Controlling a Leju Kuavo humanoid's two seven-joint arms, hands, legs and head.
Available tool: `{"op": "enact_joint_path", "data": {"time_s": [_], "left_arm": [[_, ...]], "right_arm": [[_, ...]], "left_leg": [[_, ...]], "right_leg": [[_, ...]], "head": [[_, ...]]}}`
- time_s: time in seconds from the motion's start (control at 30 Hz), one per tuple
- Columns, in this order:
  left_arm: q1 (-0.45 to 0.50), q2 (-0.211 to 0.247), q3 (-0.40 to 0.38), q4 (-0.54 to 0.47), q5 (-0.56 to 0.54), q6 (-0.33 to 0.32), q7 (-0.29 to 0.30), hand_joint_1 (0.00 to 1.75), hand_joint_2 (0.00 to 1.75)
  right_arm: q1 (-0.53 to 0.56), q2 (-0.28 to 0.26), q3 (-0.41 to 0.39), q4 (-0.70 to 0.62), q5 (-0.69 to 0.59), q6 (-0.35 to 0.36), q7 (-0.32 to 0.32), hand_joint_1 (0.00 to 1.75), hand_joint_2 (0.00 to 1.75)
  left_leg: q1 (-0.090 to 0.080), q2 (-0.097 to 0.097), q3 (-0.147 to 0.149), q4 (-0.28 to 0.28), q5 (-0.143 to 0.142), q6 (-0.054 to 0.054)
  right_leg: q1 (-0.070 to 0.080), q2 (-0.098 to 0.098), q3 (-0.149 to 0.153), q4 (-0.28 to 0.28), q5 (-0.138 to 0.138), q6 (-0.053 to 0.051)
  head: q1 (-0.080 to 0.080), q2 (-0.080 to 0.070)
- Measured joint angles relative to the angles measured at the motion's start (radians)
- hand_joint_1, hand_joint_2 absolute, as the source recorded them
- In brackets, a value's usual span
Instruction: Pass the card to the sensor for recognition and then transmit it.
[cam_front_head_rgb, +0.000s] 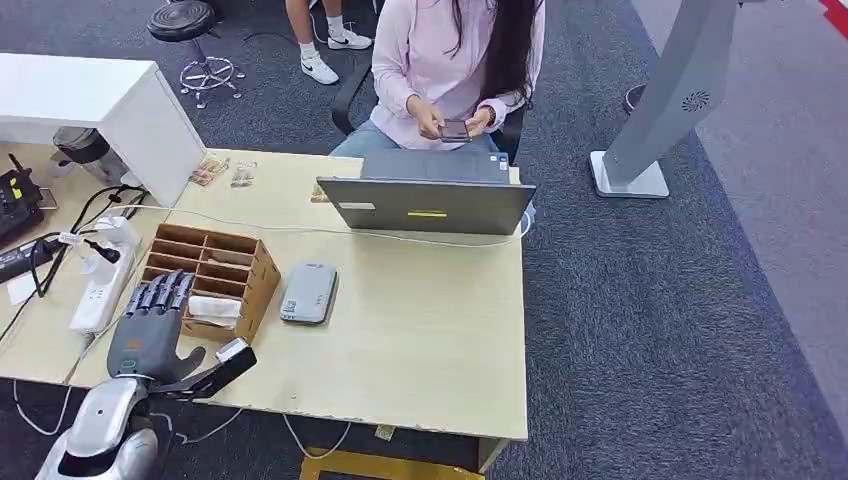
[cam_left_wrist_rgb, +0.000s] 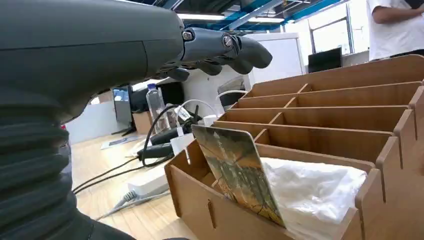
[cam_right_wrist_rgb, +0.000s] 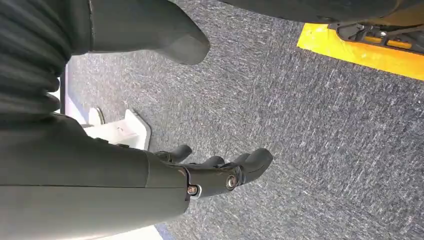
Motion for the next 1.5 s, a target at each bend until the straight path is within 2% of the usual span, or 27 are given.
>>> {"op": "enact_joint_path", "data": {"time_s": [0.63, 0.67, 0.77, 1.17, 1.3, 1.5], "left_arm": [[-0.001, -0.004, -0.006, 0.015, -0.003, -0.002, 0.005, 1.75, 1.75], [-0.002, -0.004, -0.008, 0.015, 0.008, -0.003, 0.005, 1.75, 1.75], [0.003, -0.005, -0.008, 0.015, 0.038, 0.003, -0.01, 1.75, 1.75], [0.01, -0.011, -0.009, 0.006, 0.045, 0.023, -0.026, 1.75, 1.75], [0.028, -0.011, -0.01, -0.036, 0.055, 0.074, -0.057, 1.75, 1.75], [0.066, -0.011, -0.026, -0.134, 0.055, 0.11, -0.071, 1.75, 1.75]], "right_arm": [[-0.001, 0.0, 0.0, 0.0, 0.0, 0.0, 0.0, 0.0, 1.75], [0.0, 0.0, 0.0, 0.0, 0.0, 0.006, -0.003, 0.0, 0.0], [0.0, 0.0, 0.0, 0.0, 0.005, 0.006, -0.012, 0.0, 0.0], [0.0, 0.0, -0.004, 0.0, 0.006, 0.006, -0.012, 0.0, 0.0], [0.0, 0.0, -0.011, 0.0, 0.008, 0.006, -0.013, 0.0, 0.0], [0.0, 0.0, -0.019, 0.0, 0.009, 0.006, -0.013, 0.0, 0.0]], "left_leg": [[0.0, 0.0, 0.0, 0.0, 0.0, 0.0], [0.0, 0.0, 0.0, 0.0, 0.0, 0.0], [0.0, 0.0, 0.0, 0.0, 0.0, 0.0], [0.0, 0.0, 0.0, 0.0, 0.0, 0.0], [0.0, 0.0, 0.0, 0.0, 0.0, 0.0], [0.0, 0.0, 0.0, 0.0, 0.0, 0.0]], "right_leg": [[0.0, 0.0, 0.0, 0.0, 0.0, 0.0], [0.0, 0.0, 0.0, 0.0, 0.0, 0.0], [0.0, 0.0, 0.0, 0.0, 0.0, 0.0], [0.0, 0.0, 0.0, 0.0, 0.0, 0.0], [0.0, 0.0, 0.0, 0.0, 0.0, 0.0], [0.0, 0.0, 0.0, 0.0, 0.0, 0.0]], "head": [[0.0, 0.0], [0.0, 0.0], [0.0, 0.0], [0.0, 0.0], [0.0, 0.0], [0.0, 0.0]]}}
